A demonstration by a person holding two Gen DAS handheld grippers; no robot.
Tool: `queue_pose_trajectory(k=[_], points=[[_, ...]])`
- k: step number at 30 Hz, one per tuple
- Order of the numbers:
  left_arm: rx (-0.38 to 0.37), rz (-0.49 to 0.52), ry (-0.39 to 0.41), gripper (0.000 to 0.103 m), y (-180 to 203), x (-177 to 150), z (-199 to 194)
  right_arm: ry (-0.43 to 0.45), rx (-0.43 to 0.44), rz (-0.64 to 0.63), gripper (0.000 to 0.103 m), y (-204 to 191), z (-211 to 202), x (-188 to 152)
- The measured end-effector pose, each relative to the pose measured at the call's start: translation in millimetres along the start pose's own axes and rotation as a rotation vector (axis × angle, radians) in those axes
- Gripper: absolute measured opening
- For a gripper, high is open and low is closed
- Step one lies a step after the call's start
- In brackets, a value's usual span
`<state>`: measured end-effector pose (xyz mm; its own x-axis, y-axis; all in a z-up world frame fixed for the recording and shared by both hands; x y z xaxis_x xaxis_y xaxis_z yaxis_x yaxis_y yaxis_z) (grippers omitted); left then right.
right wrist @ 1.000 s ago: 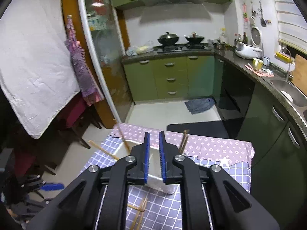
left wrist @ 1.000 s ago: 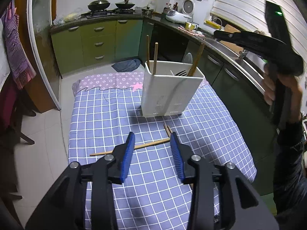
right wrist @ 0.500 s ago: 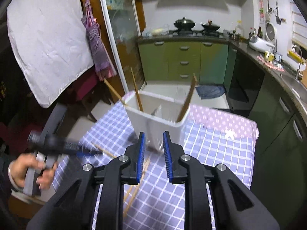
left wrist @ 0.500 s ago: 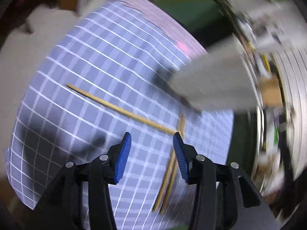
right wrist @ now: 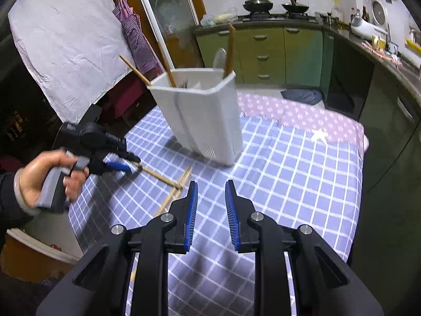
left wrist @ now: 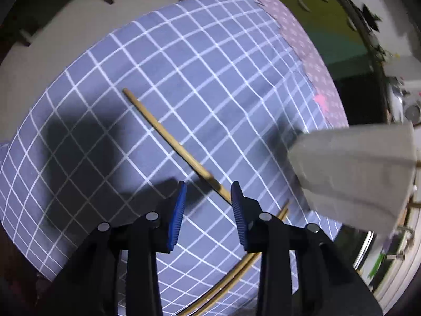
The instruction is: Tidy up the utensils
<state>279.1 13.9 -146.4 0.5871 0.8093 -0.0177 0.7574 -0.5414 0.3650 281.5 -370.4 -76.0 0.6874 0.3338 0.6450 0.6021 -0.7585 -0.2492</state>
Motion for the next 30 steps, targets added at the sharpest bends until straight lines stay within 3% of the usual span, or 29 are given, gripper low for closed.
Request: queue_pose_trajectory(k=[9,14,17,20,21,27,29,30], points=[[0.019,-0.109,0.007,0.033,-12,11,1,-0.101,-0.076,-0.010,0.022,20,-6,-32],[0.019,-0.123,-0.015,0.033,-8,22,1,-0.213,-0.039,-0.017,0.024,20,6,-43],[0.064,-0.076,-0.035,0.032,-3,23,2,-0.279,-0.022,-0.020,0.028,20,16,-54],[0.127,-0.010,-0.061,0.023,3,24,4,-0.328,-0.013,-0.013,0.028,20,23,-64],[0.130,0.014,-0.077,0.014,5,25,6,-0.338,-0.013,-0.011,0.028,21,23,-68],[0.130,0.134,-0.126,0.013,13,34,11,-0.365,-0.005,0.015,0.028,17,21,-75],[0.122,0.165,-0.141,0.001,21,39,13,-0.368,-0.012,0.016,0.028,15,21,-75],[0.120,0.186,-0.149,0.000,28,42,16,-0.370,-0.014,0.016,0.028,14,20,-74]])
Point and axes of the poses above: each gripper's, at about its wrist camera, not at the fingertips, and z roughly the way its jaws point, y to its right, x to its top, the point moved 1 cm from there along z, roughly the way its jaws point
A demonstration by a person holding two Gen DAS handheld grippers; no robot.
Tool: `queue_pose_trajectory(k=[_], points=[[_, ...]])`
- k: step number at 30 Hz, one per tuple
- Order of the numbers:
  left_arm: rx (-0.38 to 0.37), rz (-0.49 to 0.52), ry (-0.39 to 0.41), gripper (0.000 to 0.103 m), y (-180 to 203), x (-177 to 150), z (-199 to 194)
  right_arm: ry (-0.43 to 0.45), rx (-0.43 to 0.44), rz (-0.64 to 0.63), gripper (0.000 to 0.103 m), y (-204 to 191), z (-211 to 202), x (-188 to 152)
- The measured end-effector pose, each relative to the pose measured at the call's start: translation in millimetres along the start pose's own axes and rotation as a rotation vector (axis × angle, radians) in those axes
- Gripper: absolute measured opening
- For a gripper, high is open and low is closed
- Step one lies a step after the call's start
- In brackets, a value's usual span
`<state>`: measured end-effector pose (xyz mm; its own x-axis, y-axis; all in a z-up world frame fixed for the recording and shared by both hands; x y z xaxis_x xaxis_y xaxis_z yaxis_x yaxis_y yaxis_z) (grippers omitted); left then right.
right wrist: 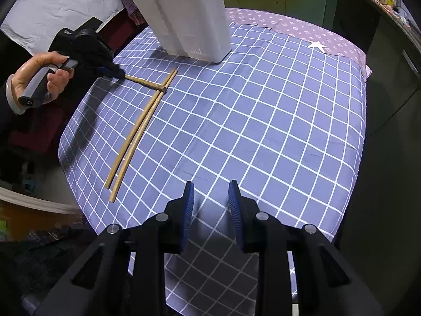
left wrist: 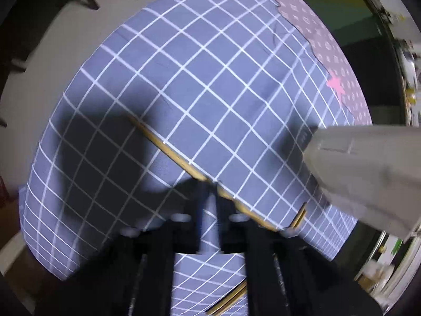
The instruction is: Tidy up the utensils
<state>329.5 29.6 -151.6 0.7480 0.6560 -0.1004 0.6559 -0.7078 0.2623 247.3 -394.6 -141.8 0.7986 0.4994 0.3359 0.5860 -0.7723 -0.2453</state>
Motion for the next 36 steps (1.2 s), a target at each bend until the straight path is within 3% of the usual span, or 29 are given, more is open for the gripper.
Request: queue_pose_trajectory(k=[7,13,15,16,19,24,29,31,33,36], points=[[-0.030,0.091,-0.014,0.000,10,4,-4,-0.003,-0.020,-0.021,0.028,-18,0,8],[0.101,0.554,0.104,0.000,74,-31,-18,-0.024,-0.026,-0.030,0.028,-26,6,10],[0.139,0.645,0.117,0.001,81,-38,-22,-0.029,-0.028,-0.027,0.028,-25,7,10],[0.149,0.652,0.119,0.002,81,-39,-25,-0.031,-0.028,-0.024,0.028,-24,8,10],[0.105,0.553,0.097,0.007,60,-26,-28,-0.034,-0.025,-0.024,0.028,-25,12,11],[-0.098,0.326,0.005,0.009,26,-25,-13,-0.025,-0.019,-0.056,0.028,-34,17,17],[-0.086,0.324,0.023,0.009,21,-46,-18,0.058,-0.039,-0.298,0.031,-76,20,54],[-0.065,0.341,0.060,0.015,11,-51,-34,0.086,-0.052,-0.427,0.031,-95,27,76],[-0.060,0.350,0.076,0.021,-1,-53,-47,0.096,-0.070,-0.513,0.026,-104,38,92],[-0.057,0.363,0.082,0.022,-19,-57,-60,0.071,-0.079,-0.620,0.021,-110,66,111]])
Point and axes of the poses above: each gripper's, at about its wrist camera, not at the fingertips, and z roughly the way its jaws point, y to its right, x to its top, the point moved 1 cm from there along z, roughly the way its jaws point
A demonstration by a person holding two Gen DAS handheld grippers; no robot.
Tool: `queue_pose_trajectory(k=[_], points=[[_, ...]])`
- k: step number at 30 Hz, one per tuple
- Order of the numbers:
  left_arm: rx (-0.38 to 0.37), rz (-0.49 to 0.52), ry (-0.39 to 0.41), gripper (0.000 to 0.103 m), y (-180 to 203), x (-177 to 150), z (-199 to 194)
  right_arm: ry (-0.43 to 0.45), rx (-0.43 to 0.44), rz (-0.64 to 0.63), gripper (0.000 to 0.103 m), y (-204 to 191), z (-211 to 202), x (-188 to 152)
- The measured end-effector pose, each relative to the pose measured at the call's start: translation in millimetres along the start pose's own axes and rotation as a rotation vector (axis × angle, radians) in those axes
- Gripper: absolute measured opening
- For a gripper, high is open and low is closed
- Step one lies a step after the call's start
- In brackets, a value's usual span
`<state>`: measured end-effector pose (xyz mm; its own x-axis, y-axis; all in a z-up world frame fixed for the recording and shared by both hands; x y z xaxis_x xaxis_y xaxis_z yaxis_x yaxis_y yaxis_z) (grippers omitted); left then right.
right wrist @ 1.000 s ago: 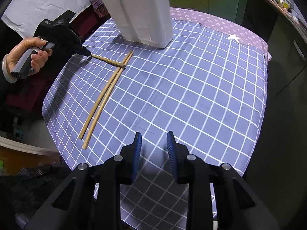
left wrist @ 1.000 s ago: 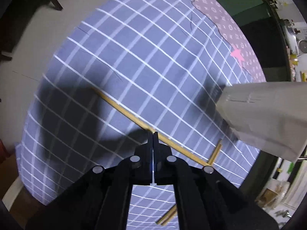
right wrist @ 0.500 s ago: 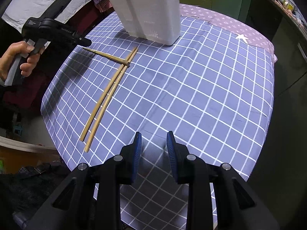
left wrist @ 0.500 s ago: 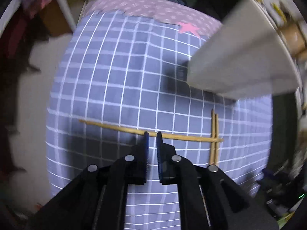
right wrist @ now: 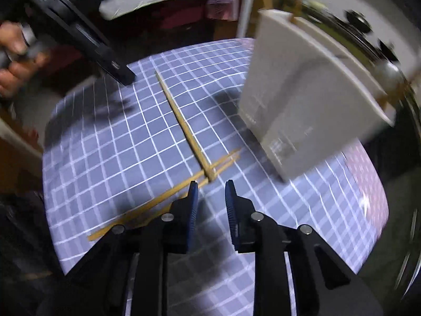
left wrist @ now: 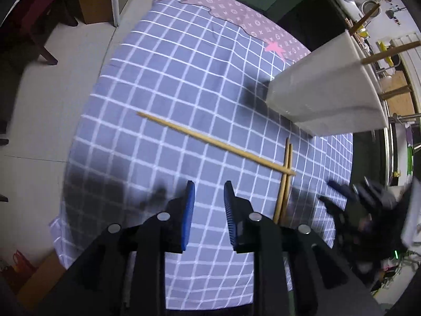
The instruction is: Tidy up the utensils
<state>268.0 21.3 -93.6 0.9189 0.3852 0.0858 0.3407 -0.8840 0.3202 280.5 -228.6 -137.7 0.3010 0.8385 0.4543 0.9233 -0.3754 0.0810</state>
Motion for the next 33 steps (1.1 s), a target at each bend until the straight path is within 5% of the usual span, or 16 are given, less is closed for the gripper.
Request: queue_pose_trajectory(k=[2,13,26,29,33], points=[[0.008,0.010,0.006,0.022,-7,-5,-6,-0.008,0.015,-0.017,0.013,4,15,7],[0.060,0.177,0.135,0.026,8,-11,-36,-0.094,0.120,-0.047,0.013,17,50,18],[0.015,0.192,0.085,0.027,3,-19,-27,-0.145,0.181,0.011,0.010,13,64,22],[0.008,0.188,0.094,0.027,-1,-20,-29,-0.114,0.184,0.076,0.008,8,48,19],[0.000,0.182,0.112,0.033,-9,-21,-32,-0.078,0.202,0.337,0.008,4,16,-5]])
Point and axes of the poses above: each gripper's, at about its wrist camera, not at the fingertips, and z roughly the way its jaws point, y to its right, x to its top, the point moved 1 cm from there along z, roughly the way its jaws point
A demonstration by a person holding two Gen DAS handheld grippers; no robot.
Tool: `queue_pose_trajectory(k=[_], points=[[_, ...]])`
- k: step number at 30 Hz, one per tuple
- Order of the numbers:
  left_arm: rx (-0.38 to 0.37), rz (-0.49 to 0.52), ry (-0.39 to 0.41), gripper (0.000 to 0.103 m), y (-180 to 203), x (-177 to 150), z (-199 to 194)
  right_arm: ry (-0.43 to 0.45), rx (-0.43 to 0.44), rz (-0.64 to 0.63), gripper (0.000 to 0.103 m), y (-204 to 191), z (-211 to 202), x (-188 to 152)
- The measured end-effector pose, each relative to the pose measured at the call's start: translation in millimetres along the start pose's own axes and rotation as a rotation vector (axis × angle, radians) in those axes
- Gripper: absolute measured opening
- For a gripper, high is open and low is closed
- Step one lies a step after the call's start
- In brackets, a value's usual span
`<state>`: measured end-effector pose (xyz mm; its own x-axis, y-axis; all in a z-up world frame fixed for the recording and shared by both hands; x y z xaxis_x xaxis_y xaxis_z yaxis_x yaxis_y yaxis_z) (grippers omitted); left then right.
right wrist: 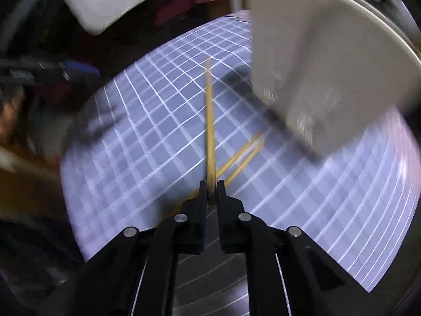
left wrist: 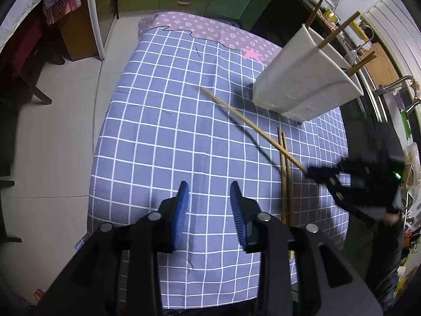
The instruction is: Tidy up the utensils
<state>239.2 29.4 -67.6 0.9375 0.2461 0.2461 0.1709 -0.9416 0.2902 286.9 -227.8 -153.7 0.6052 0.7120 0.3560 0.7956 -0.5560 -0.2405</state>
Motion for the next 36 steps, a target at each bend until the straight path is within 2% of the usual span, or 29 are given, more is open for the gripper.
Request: queue_pose_trajectory(k=[3,6,9,12,14,15,19,22,25,31,36], points=[[-0.005,-0.001,0.003,0.033,-3,-1,2,-0.014,0.104,0.235,0.008,-5,-9,-37],[-0.007,0.012,-0.009,0.033,-1,-3,9,-0.011,0.152,0.377,0.008,-24,-6,-67],[-0.008,0.019,-0.038,0.033,4,-4,22,0.013,0.175,0.410,0.008,-53,2,-80],[-0.004,0.015,-0.066,0.033,12,-2,37,0.012,0.213,0.389,0.010,-84,14,-74],[0.003,0.016,-0.084,0.033,17,0,45,0.003,0.185,0.367,0.035,-94,16,-69],[0.014,0.015,-0.092,0.033,19,2,49,0.012,0.166,0.361,0.037,-95,12,-67],[0.068,0.000,-0.117,0.033,19,9,58,0.053,0.060,0.363,0.037,-83,-14,-73],[0.073,-0.033,-0.158,0.033,20,13,66,0.036,-0.035,0.399,0.037,-56,-29,-80],[0.120,-0.019,-0.175,0.033,31,19,74,0.013,-0.111,0.431,0.037,-33,-36,-81],[0.209,-0.033,-0.241,0.033,38,19,96,-0.010,-0.123,0.459,0.037,5,-44,-87],[0.211,-0.041,-0.270,0.029,45,18,109,-0.027,-0.100,0.451,0.037,8,-33,-85]])
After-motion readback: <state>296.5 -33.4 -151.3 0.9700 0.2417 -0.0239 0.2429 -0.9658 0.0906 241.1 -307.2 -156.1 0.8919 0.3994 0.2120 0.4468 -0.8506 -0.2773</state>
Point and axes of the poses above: each gripper's, at about its wrist camera, not at the fingertips, and z roughly the way its jaws point, y to its right, x to its top, the point moved 1 cm from there along z, roughly the way its jaws point
